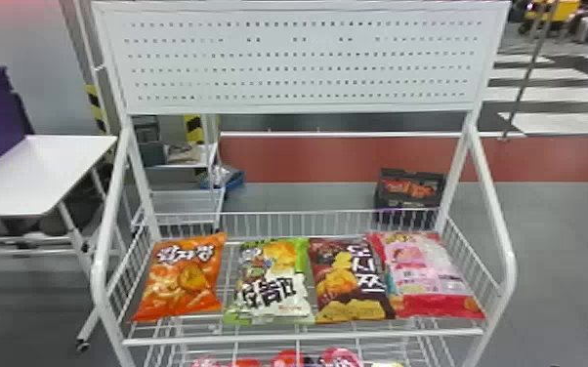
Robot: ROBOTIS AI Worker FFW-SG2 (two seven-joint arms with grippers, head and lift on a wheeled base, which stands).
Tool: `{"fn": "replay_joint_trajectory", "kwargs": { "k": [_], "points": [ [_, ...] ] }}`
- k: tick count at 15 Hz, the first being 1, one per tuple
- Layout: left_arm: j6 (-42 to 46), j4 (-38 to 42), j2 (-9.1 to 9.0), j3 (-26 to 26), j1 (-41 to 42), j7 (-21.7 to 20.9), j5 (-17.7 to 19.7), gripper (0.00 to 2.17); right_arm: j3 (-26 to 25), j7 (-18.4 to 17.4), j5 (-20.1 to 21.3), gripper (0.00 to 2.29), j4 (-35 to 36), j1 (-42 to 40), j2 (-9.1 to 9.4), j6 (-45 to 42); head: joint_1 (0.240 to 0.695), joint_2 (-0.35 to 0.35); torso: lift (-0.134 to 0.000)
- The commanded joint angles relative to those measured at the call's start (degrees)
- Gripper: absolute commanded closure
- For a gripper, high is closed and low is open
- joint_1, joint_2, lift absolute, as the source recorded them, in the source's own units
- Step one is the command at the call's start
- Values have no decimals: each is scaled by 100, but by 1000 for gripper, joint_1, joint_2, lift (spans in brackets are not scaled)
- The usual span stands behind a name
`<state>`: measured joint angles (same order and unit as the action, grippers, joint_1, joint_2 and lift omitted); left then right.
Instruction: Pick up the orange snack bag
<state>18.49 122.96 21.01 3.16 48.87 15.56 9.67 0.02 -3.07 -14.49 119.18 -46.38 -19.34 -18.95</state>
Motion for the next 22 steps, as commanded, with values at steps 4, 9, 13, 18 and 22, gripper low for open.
{"fn": "replay_joint_trajectory", "kwargs": {
  "k": [4, 9, 13, 18, 22],
  "points": [
    [0, 0, 0, -9, 0, 0, 0, 70, -2, 0, -2, 167, 0, 6, 9, -8, 499, 0, 0],
    [0, -9, 0, -9, -9, 0, 0, 76, -2, 0, -2, 167, 0, 6, 18, -8, 499, 0, 0],
    [-263, -255, -9, 255, -571, -35, 79, 83, 51, 0, -2, 167, -26, 32, 26, -8, 499, 0, 0],
    [-1652, -932, -123, 1099, -2162, 0, 62, 90, 156, 0, 42, 167, -114, 85, 44, -25, 499, 0, 0],
    [-2056, -1609, -369, 1283, -3173, 0, 123, 100, 148, 0, 25, 167, -105, 76, 44, -78, 499, 0, 0]
  ]
}}
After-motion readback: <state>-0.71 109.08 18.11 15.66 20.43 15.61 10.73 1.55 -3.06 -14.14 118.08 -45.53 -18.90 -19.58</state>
